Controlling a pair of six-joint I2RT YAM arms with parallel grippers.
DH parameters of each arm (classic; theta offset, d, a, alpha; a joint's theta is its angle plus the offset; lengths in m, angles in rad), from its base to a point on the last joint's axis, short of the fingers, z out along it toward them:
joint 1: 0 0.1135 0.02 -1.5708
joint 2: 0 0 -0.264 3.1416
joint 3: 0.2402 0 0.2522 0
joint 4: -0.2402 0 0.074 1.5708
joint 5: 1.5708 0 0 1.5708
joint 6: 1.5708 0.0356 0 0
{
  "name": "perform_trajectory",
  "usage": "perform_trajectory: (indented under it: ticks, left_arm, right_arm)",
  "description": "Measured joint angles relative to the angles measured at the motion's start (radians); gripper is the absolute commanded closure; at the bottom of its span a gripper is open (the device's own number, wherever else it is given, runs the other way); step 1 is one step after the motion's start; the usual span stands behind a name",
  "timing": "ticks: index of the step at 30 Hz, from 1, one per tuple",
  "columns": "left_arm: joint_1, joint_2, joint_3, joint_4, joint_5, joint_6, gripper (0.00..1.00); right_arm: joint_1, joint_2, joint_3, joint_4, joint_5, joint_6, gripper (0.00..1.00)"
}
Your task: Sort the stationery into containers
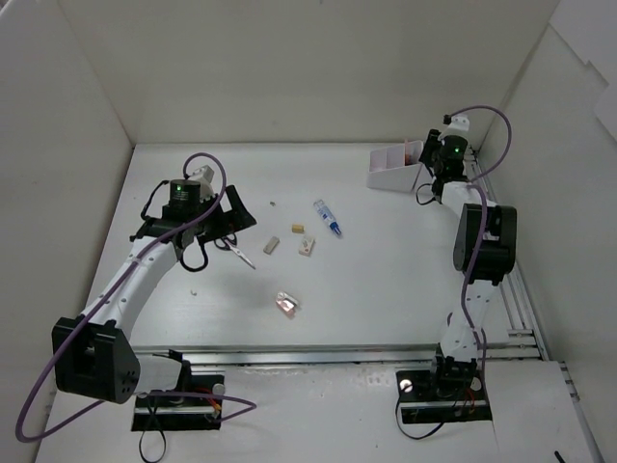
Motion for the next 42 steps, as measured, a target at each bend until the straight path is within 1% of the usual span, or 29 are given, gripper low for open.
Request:
perform_trajectory:
  ticks: [2,3,5,7,8,11,13,17,20,23,24,26,28,32,35,39,40,42]
  left_arm:
    - [0.000,-0.001,-0.001,0.000,0.004,0.002,0.01]
    - [0.000,-0.002,-0.002,0.000,0.006,0.003,0.01]
    - [0.000,-0.005,-0.004,-0.001,0.011,0.011,0.01]
    - [0.000,-0.006,-0.004,-0.001,0.013,0.022,0.01]
    - [0.000,-0.006,-0.004,-0.003,0.014,0.034,0.00]
    - [-0.013,0.006,0.002,-0.009,0.013,0.083,0.01]
    - [-0.032,0.045,0.039,-0.027,0.011,0.119,0.00]
    - [-0.075,0.164,0.137,-0.054,-0.038,0.147,0.01]
    - [-0.081,0.208,0.151,-0.099,-0.093,0.115,0.00]
    - [-0.067,0.223,0.143,-0.145,-0.157,0.050,0.01]
    - [-0.059,0.229,0.144,-0.158,-0.183,0.029,0.03]
    - [-0.045,0.252,0.147,-0.176,-0.245,-0.014,0.06]
    - [-0.028,0.297,0.160,-0.188,-0.301,-0.053,0.11]
    - [0.012,0.396,0.189,-0.208,-0.387,-0.116,0.19]
    - [0.047,0.436,0.189,-0.225,-0.452,-0.153,0.24]
    - [0.081,0.480,0.199,-0.225,-0.492,-0.172,0.32]
    - [0.086,0.503,0.211,-0.225,-0.497,-0.174,0.36]
    - [0.089,0.550,0.238,-0.221,-0.500,-0.174,0.37]
  right_arm:
    - [0.000,-0.013,-0.014,0.002,-0.008,-0.001,0.58]
    - [0.000,-0.024,-0.024,0.002,-0.011,-0.002,0.51]
    - [0.002,-0.060,-0.057,0.000,-0.018,-0.009,0.46]
    - [0.009,-0.119,-0.104,-0.004,-0.019,-0.011,0.18]
    - [0.016,-0.156,-0.132,-0.004,-0.015,-0.014,0.02]
    - [0.049,-0.311,-0.244,-0.011,-0.006,-0.004,0.02]
    - [0.083,-0.428,-0.316,-0.027,0.008,0.013,0.02]
    - [0.191,-0.646,-0.401,-0.149,0.032,0.035,0.02]
    - [0.285,-0.762,-0.452,-0.255,0.078,0.050,0.02]
    - [0.373,-0.868,-0.556,-0.361,0.148,0.080,0.02]
    - [0.398,-0.901,-0.594,-0.401,0.172,0.092,0.02]
    - [0.441,-0.948,-0.645,-0.472,0.208,0.113,0.02]
    - [0.479,-0.995,-0.685,-0.532,0.246,0.129,0.02]
    - [0.514,-1.069,-0.698,-0.602,0.334,0.142,0.02]
    - [0.525,-1.101,-0.698,-0.628,0.391,0.153,0.02]
    - [0.535,-1.102,-0.698,-0.649,0.431,0.162,0.02]
    - [0.539,-1.102,-0.700,-0.653,0.438,0.164,0.02]
    - [0.541,-1.101,-0.700,-0.664,0.452,0.166,0.02]
